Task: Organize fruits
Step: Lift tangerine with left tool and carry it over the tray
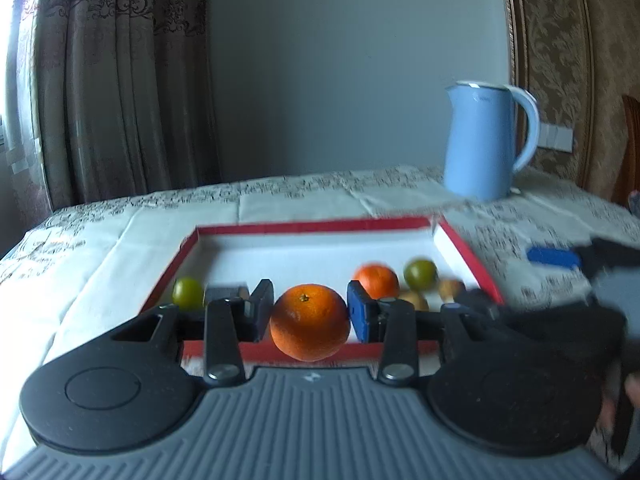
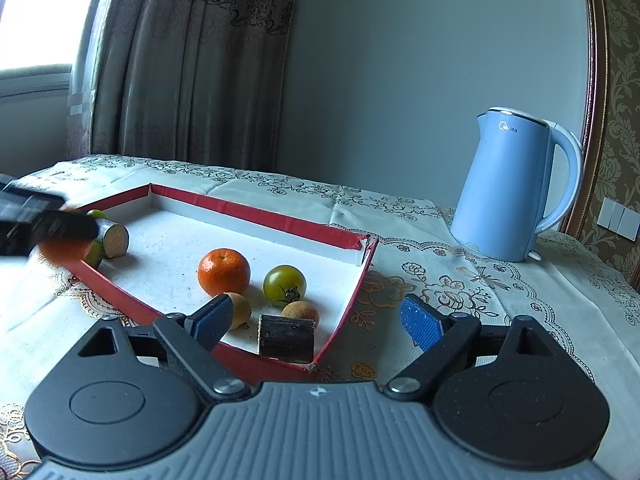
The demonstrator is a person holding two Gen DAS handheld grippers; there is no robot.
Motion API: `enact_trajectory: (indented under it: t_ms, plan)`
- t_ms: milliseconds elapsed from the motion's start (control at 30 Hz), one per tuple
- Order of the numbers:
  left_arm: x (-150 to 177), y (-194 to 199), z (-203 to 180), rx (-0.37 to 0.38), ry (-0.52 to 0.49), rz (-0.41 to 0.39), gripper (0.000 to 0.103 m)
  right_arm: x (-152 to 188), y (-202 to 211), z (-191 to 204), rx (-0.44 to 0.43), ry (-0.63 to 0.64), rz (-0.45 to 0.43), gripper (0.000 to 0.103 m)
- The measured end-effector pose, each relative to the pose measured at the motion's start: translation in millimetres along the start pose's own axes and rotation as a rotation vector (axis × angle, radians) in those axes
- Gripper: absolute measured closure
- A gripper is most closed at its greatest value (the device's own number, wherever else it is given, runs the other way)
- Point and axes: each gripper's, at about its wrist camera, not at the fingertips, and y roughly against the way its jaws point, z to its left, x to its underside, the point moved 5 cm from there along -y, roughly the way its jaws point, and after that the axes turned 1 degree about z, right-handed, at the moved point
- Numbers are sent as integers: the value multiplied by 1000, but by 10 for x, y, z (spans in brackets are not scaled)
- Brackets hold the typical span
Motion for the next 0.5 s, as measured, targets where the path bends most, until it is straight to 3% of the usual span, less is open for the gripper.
enact_trajectory:
  t_ms: [233, 500]
  plan:
    - [-202, -538, 77, -50, 16, 37, 67, -5, 12, 1, 6, 9, -10, 12]
    - [-154, -940, 161, -90, 58, 110, 67, -27, 23, 18, 15, 16, -25, 12]
